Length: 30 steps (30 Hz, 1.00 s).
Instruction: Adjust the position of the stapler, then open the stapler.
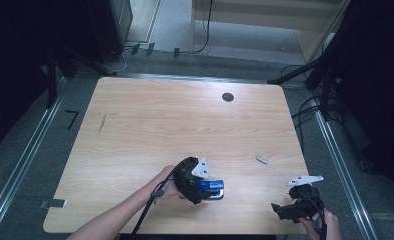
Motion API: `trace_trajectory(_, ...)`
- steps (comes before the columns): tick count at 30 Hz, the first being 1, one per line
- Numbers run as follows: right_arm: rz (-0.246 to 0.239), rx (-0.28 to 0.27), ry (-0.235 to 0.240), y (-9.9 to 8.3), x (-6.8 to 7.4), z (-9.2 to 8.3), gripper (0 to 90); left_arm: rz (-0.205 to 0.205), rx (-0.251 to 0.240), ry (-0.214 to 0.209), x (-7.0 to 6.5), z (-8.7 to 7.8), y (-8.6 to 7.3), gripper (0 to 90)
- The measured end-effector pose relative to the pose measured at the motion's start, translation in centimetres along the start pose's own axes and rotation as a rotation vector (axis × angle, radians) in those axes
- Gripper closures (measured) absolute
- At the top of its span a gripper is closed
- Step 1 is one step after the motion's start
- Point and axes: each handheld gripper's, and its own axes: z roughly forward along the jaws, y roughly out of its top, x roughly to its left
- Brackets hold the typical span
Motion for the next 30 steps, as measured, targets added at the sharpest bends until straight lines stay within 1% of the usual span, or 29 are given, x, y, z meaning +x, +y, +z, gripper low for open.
trace_trajectory(3, -0.003, 0.004, 0.001, 0.0, 0.0, 0.1, 5.8, 0.005, 0.0, 0.013, -0.3, 0.1, 0.5, 19.9)
trace_trajectory(5, -0.003, 0.003, -0.001, -0.1, 0.0, 0.1, 5.8, -0.003, -0.009, 0.023, -0.5, 0.2, 0.9, 21.5)
trace_trajectory(7, 0.003, 0.003, 0.0, -0.1, 0.0, 0.0, 5.9, 0.0, -0.007, 0.034, -0.7, 0.4, 1.3, 24.3)
trace_trajectory(10, 0.008, 0.006, -0.006, -0.2, -0.1, 0.0, 5.9, 0.005, -0.01, 0.038, -1.0, 0.7, 1.7, 30.8)
trace_trajectory(11, 0.008, 0.006, -0.006, -0.2, -0.1, 0.0, 5.9, 0.008, -0.011, 0.043, -1.1, 0.8, 1.8, 30.8)
trace_trajectory(12, 0.01, 0.007, -0.008, -0.2, 0.0, -0.1, 5.9, 0.007, -0.012, 0.042, -1.2, 0.9, 2.0, 33.6)
trace_trajectory(13, 0.009, 0.006, -0.008, -0.2, 0.0, -0.1, 5.9, 0.01, -0.009, 0.055, -1.4, 1.1, 2.3, 35.5)
trace_trajectory(14, 0.004, 0.005, -0.007, -0.2, 0.0, 0.0, 5.9, 0.004, -0.012, 0.054, -1.4, 1.2, 2.4, 37.4)
trace_trajectory(16, 0.004, 0.005, -0.004, -0.2, 0.0, 0.0, 5.9, 0.007, -0.018, 0.055, -1.5, 1.4, 2.6, 41.6)
trace_trajectory(17, 0.002, 0.004, -0.003, -0.2, 0.0, 0.0, 6.0, 0.008, -0.013, 0.056, -1.6, 1.5, 2.6, 44.0)
trace_trajectory(19, 0.001, 0.003, -0.003, -0.2, 0.0, 0.0, 6.0, 0.009, -0.007, 0.053, -1.7, 1.6, 2.7, 45.1)
trace_trajectory(20, 0.002, 0.004, -0.004, -0.2, 0.0, 0.0, 6.0, 0.012, -0.006, 0.055, -1.8, 1.8, 2.7, 47.4)
trace_trajectory(22, 0.001, 0.003, -0.005, -0.2, 0.0, -0.1, 6.0, 0.017, -0.011, 0.051, -1.8, 1.9, 2.8, 47.9)
trace_trajectory(23, 0.002, 0.002, -0.005, -0.2, 0.0, -0.1, 6.0, 0.015, -0.013, 0.063, -1.9, 2.0, 2.9, 49.9)
trace_trajectory(24, 0.004, 0.004, -0.007, -0.2, 0.0, -0.1, 6.0, 0.015, -0.012, 0.061, -2.0, 2.1, 2.9, 52.3)
trace_trajectory(25, 0.004, 0.004, -0.007, -0.2, 0.0, -0.1, 6.0, 0.018, -0.013, 0.054, -2.0, 2.1, 2.9, 53.4)
trace_trajectory(26, 0.004, 0.004, -0.006, -0.3, 0.0, -0.1, 6.0, 0.023, -0.01, 0.057, -2.0, 2.2, 2.9, 57.9)
trace_trajectory(27, 0.004, 0.004, -0.006, -0.3, 0.0, -0.1, 6.0, 0.023, -0.01, 0.057, -2.0, 2.2, 2.9, 59.7)
trace_trajectory(28, 0.002, 0.003, -0.005, -0.4, 0.0, -0.1, 6.0, 0.034, -0.008, 0.058, -2.1, 2.2, 3.0, 61.1)
trace_trajectory(29, 0.002, 0.003, -0.005, -0.4, 0.0, -0.1, 6.0, 0.034, -0.008, 0.058, -2.1, 2.2, 3.0, 61.7)
trace_trajectory(30, 0.008, -0.001, -0.004, -0.5, 0.0, -0.2, 6.0, 0.046, -0.004, 0.059, -2.1, 2.1, 3.1, 62.0)
